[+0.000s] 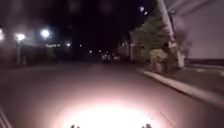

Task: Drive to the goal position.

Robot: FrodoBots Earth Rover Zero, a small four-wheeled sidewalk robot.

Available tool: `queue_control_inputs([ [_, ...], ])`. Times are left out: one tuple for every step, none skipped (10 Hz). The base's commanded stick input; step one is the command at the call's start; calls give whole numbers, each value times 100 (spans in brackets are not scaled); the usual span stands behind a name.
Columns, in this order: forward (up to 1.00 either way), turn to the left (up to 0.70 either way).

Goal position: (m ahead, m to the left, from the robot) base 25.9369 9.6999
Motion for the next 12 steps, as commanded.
queue_control_inputs([
  [85, 0],
  [85, 0],
  [85, 0],
  [85, 0],
  [85, 0],
  [85, 0],
  [85, 0],
  [85, 0],
  [85, 0],
  [85, 0],
  [85, 0],
  [85, 0],
])
